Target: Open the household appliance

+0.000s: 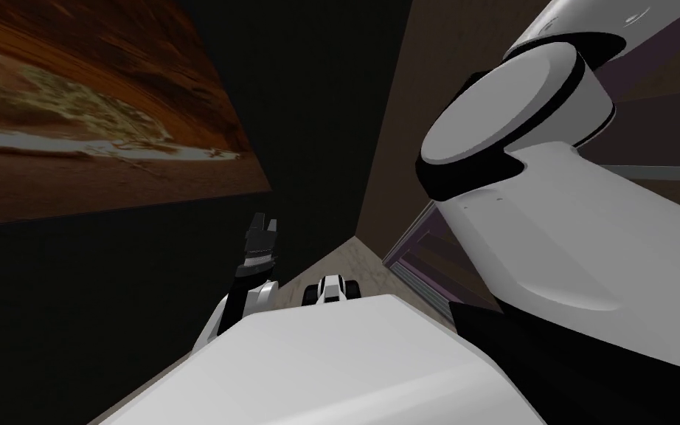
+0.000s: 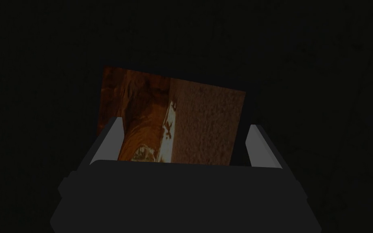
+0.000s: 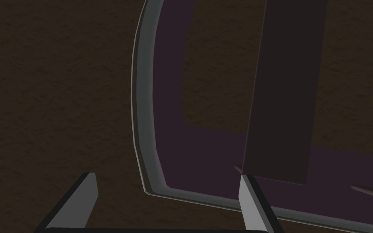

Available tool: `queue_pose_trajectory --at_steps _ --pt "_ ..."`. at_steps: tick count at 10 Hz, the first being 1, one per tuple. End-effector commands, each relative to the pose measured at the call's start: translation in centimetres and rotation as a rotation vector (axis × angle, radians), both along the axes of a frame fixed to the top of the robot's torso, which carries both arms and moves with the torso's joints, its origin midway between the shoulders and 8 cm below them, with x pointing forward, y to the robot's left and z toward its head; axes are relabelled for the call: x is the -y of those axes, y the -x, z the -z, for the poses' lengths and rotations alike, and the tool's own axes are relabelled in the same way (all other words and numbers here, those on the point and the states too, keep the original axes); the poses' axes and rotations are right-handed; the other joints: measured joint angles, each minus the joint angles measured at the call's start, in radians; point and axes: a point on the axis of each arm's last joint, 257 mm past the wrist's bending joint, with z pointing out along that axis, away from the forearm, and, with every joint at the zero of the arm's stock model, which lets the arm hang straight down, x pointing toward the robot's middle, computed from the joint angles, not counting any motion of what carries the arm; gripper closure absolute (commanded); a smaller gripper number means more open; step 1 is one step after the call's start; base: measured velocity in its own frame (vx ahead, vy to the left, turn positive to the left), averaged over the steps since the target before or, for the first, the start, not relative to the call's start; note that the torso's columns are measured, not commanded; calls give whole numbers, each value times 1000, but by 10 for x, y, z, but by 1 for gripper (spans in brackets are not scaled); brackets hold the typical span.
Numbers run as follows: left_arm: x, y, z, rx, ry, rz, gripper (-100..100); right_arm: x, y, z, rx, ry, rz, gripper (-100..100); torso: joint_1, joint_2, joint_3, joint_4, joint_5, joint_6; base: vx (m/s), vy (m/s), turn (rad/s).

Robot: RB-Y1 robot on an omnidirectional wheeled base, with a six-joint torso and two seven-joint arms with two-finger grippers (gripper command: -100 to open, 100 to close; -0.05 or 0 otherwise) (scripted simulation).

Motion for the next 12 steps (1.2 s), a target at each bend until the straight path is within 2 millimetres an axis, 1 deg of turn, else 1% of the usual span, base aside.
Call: queue_pose_trajectory --at_steps 1,6,7,8,12 --pt "0 0 0 0 0 0 0 2 18 -17 -4 2 -4 -100 -1 0 0 0 0 0 103 6 -18" --pt "0 0 0 0 0 0 0 6 58 -41 -3 -2 -14 -100 -2 2 1 1 -1 0 85 7 -18" --pt "0 0 0 0 0 0 0 6 52 -38 -1 -1 -13 -100 -2 2 1 1 -1 0 34 1 -5" --pt "0 0 0 0 0 0 0 6 53 -38 -3 -1 -13 0 -2 3 2 1 -1 0 6 0 1" --pt "0 0 0 0 0 0 0 6 52 -38 -3 -1 -13 0 -2 1 1 1 -1 0 0 0 0"
